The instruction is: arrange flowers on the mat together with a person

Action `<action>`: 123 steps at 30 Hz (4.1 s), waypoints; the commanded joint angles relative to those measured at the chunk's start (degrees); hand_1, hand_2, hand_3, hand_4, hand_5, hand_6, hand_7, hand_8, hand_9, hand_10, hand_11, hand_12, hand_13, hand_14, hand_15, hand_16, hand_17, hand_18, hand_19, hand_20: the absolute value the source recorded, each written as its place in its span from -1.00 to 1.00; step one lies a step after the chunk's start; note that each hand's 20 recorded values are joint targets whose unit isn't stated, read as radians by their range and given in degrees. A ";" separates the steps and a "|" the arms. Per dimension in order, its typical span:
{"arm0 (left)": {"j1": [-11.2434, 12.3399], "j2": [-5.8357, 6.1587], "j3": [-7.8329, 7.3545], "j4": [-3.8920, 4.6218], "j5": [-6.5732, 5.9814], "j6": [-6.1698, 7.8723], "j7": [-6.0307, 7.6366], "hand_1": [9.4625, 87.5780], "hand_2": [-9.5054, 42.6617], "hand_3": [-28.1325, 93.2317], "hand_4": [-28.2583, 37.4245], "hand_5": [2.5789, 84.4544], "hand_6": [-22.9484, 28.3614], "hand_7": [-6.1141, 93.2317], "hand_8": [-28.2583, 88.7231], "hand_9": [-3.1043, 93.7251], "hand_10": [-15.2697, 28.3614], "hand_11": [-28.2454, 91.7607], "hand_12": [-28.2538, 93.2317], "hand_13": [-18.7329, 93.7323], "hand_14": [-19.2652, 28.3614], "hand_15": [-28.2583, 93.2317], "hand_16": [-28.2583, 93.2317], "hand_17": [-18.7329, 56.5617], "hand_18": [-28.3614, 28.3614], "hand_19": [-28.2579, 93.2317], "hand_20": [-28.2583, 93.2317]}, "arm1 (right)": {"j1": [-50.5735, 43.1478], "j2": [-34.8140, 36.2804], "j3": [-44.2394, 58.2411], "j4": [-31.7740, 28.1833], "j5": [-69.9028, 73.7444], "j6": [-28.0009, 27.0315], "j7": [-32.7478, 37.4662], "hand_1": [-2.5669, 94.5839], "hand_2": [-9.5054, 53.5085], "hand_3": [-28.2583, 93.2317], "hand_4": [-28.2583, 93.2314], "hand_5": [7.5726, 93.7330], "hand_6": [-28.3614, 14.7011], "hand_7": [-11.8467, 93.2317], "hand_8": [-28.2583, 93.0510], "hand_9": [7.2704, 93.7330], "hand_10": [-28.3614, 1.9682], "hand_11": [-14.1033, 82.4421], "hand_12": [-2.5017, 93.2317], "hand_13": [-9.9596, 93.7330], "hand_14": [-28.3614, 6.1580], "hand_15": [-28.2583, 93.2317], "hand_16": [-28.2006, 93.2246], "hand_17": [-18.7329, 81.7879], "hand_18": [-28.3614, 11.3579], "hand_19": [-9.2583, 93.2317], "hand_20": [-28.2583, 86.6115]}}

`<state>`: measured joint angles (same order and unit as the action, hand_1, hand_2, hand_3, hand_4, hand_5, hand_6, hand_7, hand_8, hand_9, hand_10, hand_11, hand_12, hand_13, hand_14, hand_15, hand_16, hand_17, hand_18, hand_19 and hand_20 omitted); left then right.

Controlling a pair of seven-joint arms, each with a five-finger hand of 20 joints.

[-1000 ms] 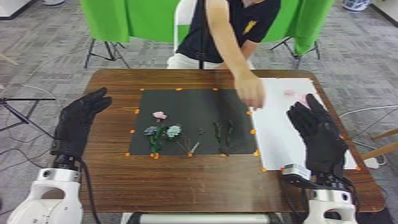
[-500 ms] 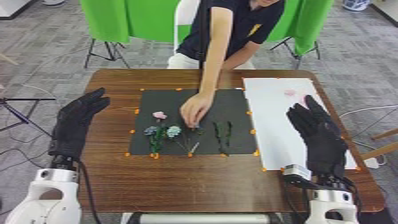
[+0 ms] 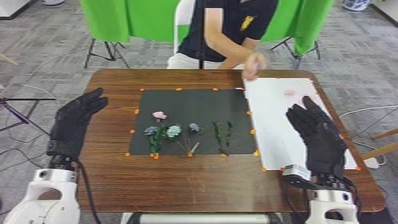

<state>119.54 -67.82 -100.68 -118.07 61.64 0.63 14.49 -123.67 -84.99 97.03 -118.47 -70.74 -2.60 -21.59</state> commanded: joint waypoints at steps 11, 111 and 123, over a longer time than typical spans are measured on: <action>1.05 -0.72 -0.77 -0.13 -0.60 0.52 -0.60 -0.67 -0.52 0.50 -0.92 0.05 0.06 -0.62 -0.61 -0.02 0.32 -0.24 -0.30 -0.09 0.49 -0.38 -0.45 -0.44 0.36 -0.49 -0.32 | 0.79 3.46 -0.69 -2.73 -10.75 17.72 5.38 -0.52 -0.95 0.76 -0.83 -0.17 0.25 -0.51 -0.70 -0.05 -0.14 -0.57 -0.68 0.02 -0.10 -0.32 -0.28 -0.09 -0.19 -0.62 0.09; 1.75 -0.57 -1.18 -0.65 -0.83 1.69 -0.78 -0.63 -0.55 0.49 -0.87 0.05 0.06 -0.62 -0.61 -0.03 0.32 -0.24 -0.30 -0.09 0.49 -0.38 -0.46 -0.45 0.36 -0.49 -0.32 | 55.84 26.64 -34.54 17.68 -67.46 -9.57 32.40 0.97 -1.00 -1.00 0.13 0.78 0.29 -0.44 -0.39 1.00 0.30 -0.13 -0.51 1.00 0.65 0.48 -0.28 0.87 0.03 1.00 0.11; 0.95 -0.65 -1.19 -0.29 -0.45 0.66 -1.27 -0.63 -0.55 0.50 -0.87 0.05 0.06 -0.62 -0.61 -0.03 0.32 -0.24 -0.30 -0.09 0.49 -0.38 -0.45 -0.45 0.36 -0.49 -0.32 | 56.43 23.81 -40.78 20.10 -69.72 -14.61 27.93 0.95 -1.00 -1.00 0.14 0.76 0.32 -0.44 -0.40 1.00 0.32 -0.18 -0.50 1.00 0.66 0.51 -0.28 0.87 0.01 1.00 0.17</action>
<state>120.38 -68.05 -101.80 -118.60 61.01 1.96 13.85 -66.68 -59.59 58.16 -99.07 -139.08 -13.68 8.08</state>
